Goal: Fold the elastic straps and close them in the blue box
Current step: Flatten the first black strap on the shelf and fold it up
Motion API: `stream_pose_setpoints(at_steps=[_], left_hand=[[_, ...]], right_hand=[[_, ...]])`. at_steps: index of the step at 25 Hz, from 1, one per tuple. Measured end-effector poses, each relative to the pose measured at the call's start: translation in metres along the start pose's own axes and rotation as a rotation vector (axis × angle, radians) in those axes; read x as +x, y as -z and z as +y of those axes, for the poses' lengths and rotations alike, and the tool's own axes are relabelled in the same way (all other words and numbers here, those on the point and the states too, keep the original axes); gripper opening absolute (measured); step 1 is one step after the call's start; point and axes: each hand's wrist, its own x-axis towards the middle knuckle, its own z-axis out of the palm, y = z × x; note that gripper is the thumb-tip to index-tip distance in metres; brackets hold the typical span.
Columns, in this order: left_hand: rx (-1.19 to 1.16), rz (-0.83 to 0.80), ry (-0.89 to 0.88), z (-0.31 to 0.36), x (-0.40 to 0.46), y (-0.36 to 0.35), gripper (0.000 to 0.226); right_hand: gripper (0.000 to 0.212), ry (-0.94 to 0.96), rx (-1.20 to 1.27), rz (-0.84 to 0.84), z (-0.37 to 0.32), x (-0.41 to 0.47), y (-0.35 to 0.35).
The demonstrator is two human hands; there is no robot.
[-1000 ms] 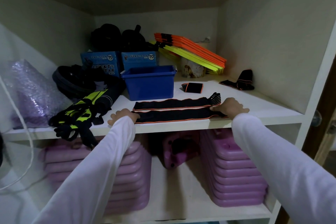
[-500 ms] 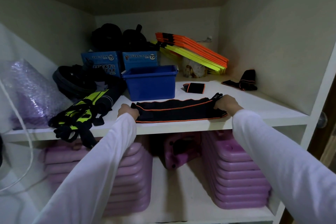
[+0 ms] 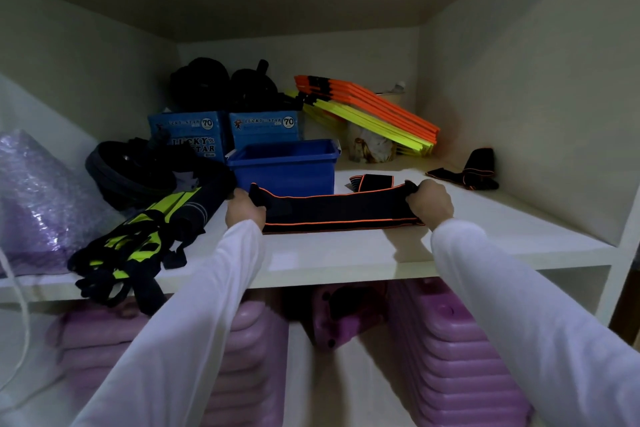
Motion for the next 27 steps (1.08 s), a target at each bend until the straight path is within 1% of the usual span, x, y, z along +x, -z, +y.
stream_pose_setpoints(at_steps=[3, 5, 8, 11, 14, 17, 21, 23, 27], left_hand=[[0.060, -0.049, 0.024, 0.001, 0.011, -0.009, 0.043], [0.093, -0.066, 0.030, 0.000, 0.016, -0.016, 0.045], [0.129, -0.080, 0.044, -0.003, 0.021, -0.025, 0.046], [0.178, -0.083, 0.088, -0.007, 0.025, -0.028, 0.047], [0.218, -0.077, 0.144, -0.011, 0.026, -0.029, 0.045], [0.220, -0.110, 0.128, -0.013, 0.028, -0.029, 0.041], [0.200, -0.138, 0.103, -0.012, 0.030, -0.026, 0.037], [0.219, -0.162, 0.095, -0.010, 0.029, -0.024, 0.040], [0.245, -0.259, 0.121, -0.008, 0.036, -0.015, 0.051]], right_hand=[[0.018, 0.031, -0.058, 0.021, -0.001, 0.006, -0.007], [0.016, 0.059, -0.106, 0.032, -0.002, 0.010, -0.012], [0.019, 0.089, -0.184, 0.043, -0.003, 0.015, -0.020], [0.028, 0.097, -0.224, 0.051, -0.001, 0.018, -0.026], [0.027, 0.088, -0.235, 0.030, 0.000, 0.019, -0.030], [0.026, 0.082, -0.238, 0.025, -0.001, 0.020, -0.033], [0.031, 0.072, -0.237, 0.019, 0.002, 0.020, -0.035], [0.032, 0.068, -0.236, 0.015, 0.002, 0.020, -0.035], [0.025, 0.058, -0.250, 0.013, 0.002, 0.021, -0.034]])
